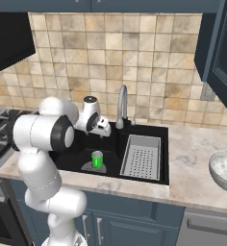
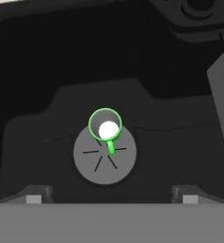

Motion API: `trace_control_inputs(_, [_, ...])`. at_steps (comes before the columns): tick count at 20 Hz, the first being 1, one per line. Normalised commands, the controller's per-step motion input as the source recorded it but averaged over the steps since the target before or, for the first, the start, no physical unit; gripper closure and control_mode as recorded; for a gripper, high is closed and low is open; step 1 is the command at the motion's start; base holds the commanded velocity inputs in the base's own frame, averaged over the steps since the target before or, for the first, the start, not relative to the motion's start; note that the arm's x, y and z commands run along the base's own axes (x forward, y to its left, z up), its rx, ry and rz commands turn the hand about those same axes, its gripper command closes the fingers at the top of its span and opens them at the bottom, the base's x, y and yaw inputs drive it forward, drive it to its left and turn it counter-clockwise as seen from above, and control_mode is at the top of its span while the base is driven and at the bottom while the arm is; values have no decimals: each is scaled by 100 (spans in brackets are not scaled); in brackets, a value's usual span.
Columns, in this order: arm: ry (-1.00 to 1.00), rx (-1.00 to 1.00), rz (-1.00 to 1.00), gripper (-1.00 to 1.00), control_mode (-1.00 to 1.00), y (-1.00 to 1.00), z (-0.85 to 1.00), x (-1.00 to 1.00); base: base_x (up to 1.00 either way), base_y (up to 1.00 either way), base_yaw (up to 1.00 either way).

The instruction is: Pick the mug and place it in the sink. Pick the bowl and place it in the open cabinet and then close the cabinet.

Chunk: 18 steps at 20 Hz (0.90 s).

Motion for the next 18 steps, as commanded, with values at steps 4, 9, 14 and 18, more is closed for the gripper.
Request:
trace_control_inputs(4, [11, 0, -4, -100, -100, 0, 80, -29, 0, 0, 0])
trace_control_inputs(9, [34, 0, -13, -100, -100, -1, 87, -12, 0, 0, 0])
trace_control_inputs(14, [23, 0, -8, -100, -100, -3, 30, -27, 0, 0, 0])
trace_control_inputs(18, [9, 1, -5, -100, -100, -18, 0, -41, 0, 0, 0])
